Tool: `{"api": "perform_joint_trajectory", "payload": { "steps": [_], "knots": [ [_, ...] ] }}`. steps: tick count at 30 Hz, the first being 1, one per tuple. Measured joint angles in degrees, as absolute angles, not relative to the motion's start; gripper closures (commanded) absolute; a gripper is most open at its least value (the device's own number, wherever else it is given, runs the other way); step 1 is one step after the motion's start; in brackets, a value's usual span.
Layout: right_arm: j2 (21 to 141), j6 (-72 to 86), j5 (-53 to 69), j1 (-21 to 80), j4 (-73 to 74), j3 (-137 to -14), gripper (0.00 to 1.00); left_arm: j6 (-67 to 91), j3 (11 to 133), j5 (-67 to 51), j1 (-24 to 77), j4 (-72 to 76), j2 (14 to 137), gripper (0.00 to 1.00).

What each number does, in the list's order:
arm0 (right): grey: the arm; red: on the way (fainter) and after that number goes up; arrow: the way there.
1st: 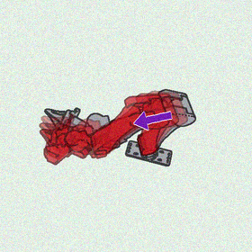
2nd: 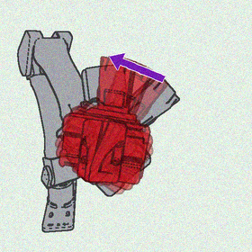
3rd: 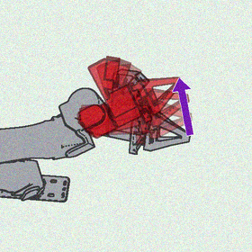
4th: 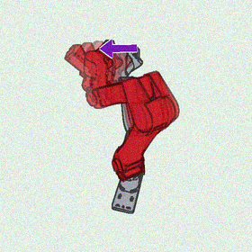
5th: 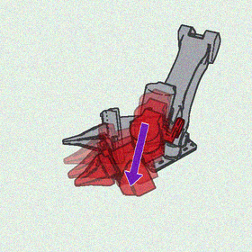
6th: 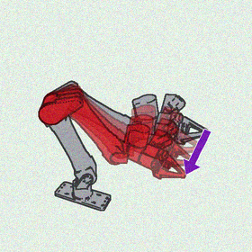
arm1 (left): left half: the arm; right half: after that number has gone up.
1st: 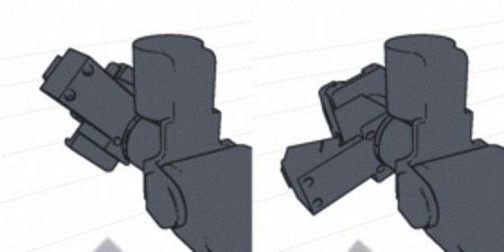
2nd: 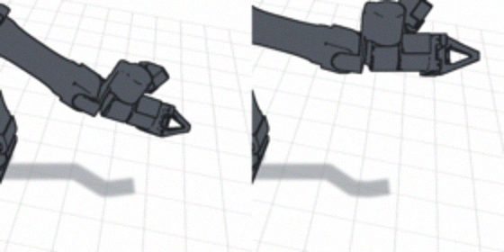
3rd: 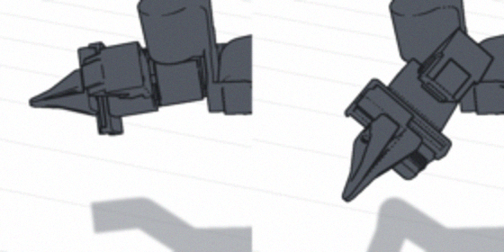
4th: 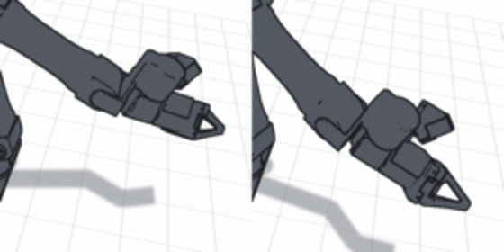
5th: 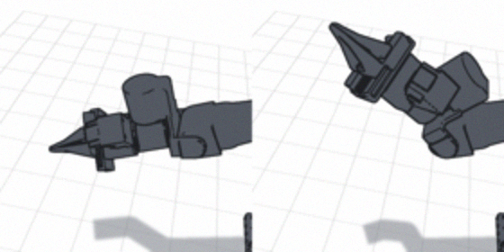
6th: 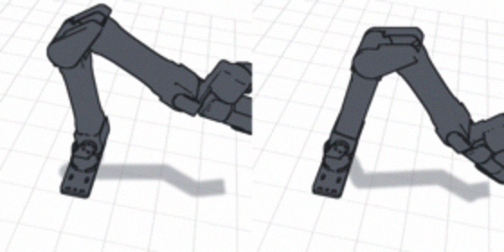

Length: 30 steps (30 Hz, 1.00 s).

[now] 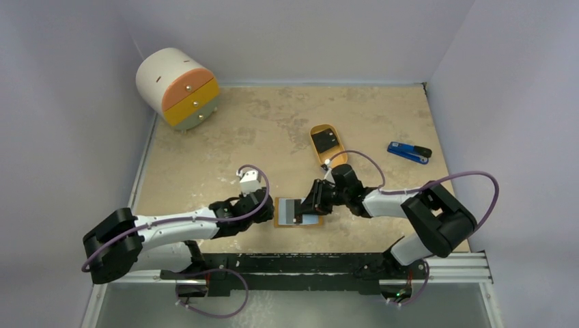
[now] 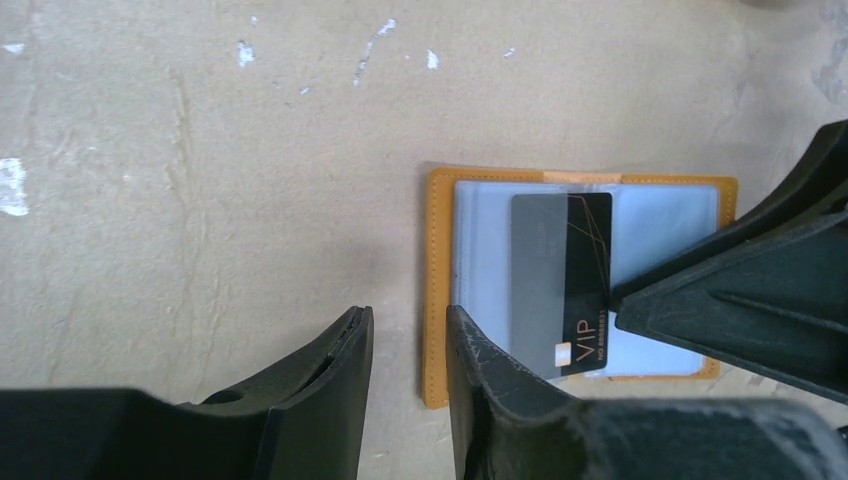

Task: Put the credit cards into the card holder
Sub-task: Insert the credit card into the card holder.

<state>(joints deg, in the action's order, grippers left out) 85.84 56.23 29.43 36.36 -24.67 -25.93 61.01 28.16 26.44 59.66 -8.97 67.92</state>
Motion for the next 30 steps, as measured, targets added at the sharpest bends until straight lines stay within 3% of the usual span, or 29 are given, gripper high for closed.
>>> {"api": "perform_joint_trajectory", "payload": {
  "steps": [5,11,20,30],
  "knots": [
    [86.67,56.01,29.17,37.26,-23.99,-27.27,0.73,62.04,27.66,28.64,59.66,-10.79,68.55,0.81],
    [88.16,55.88,27.81,37.95,-22.65,-28.62,0.69,62.02,27.22,28.91,59.66,-9.96,72.62,0.86],
    [80.2,54.19,20.21,38.22,-13.91,-29.19,0.66,62.02,26.89,28.73,59.66,-6.37,73.89,0.89],
    [83.88,53.58,19.79,38.22,-13.21,-29.67,0.66,61.95,26.5,26.65,59.66,-2.96,74.76,0.92]
  ]
}}
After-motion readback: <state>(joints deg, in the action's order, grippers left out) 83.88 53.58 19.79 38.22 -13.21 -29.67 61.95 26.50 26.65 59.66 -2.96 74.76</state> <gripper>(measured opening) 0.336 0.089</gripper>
